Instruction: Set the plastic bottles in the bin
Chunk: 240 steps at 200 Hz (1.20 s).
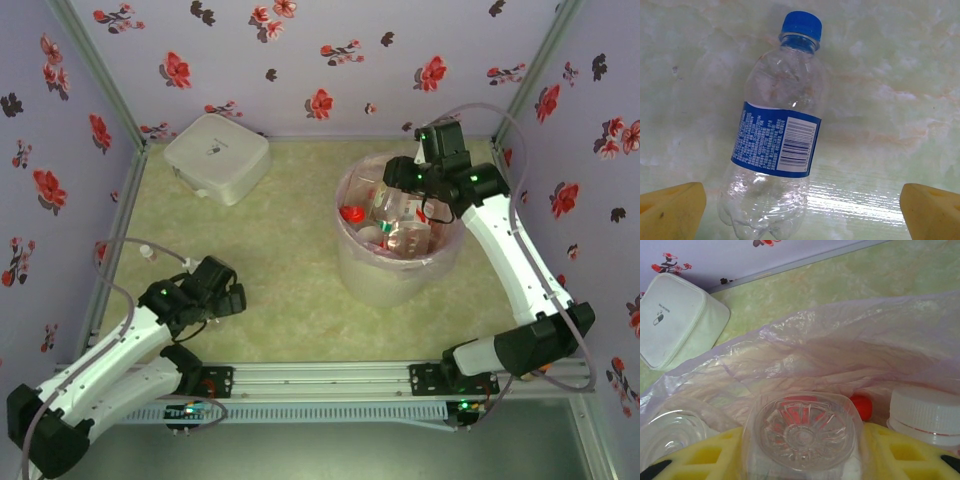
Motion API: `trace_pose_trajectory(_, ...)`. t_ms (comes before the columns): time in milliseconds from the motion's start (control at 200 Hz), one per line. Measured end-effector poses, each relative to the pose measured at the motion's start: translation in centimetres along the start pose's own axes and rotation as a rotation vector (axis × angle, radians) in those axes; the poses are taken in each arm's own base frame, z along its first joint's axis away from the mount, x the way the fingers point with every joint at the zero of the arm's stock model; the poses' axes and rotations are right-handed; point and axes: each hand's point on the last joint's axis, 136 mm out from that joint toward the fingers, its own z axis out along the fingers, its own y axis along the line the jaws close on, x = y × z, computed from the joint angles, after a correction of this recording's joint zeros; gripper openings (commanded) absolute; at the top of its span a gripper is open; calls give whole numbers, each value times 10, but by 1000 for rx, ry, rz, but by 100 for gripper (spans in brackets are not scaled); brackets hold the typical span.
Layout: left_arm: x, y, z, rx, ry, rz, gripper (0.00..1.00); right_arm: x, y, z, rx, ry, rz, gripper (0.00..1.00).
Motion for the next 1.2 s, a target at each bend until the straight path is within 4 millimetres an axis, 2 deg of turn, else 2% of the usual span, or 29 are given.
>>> trace_pose_trajectory(95, 2, 2, 4, -7, -4, -19, 100, 0, 1, 0, -12, -8, 2, 32)
trace_pose_trajectory(195, 6, 5, 9, -25, 8, -25, 100, 0, 1, -1, -21, -9, 4, 54)
trace_pose_trajectory(265, 7, 5, 11, -36, 15, -25, 100, -1, 2, -2, -30, -11, 4, 67)
trace_pose_trajectory(390, 7, 5, 13, -43, 18, -24, 100, -4, 4, -8, -32, -17, -7, 78)
trace_pose_trajectory(515, 7, 6, 13, -47, 17, -27, 100, -10, 1, -20, -2, -27, -34, 84)
trace_pose_trajectory(645, 7, 7, 15, -61, 20, -30, 100, -24, -1, -37, 24, -69, -66, 84)
trace_pose_trajectory(710, 7, 8, 16, -68, 23, -30, 100, -29, -1, -42, 30, -86, -79, 78)
trace_pose_trajectory(800, 7, 8, 17, -75, 24, -31, 100, -32, -1, -44, 30, -93, -89, 66)
trace_pose_trajectory(970, 9, 10, 19, -87, 30, -32, 100, -25, -3, -30, 37, -54, -97, 45)
trace_pose_trajectory(1070, 9, 10, 19, -87, 30, -35, 99, -13, -7, -16, 34, -15, -87, 42)
trace_pose_trajectory(1200, 10, 10, 19, -90, 33, -42, 99, -9, -7, -5, 24, -9, -88, 41)
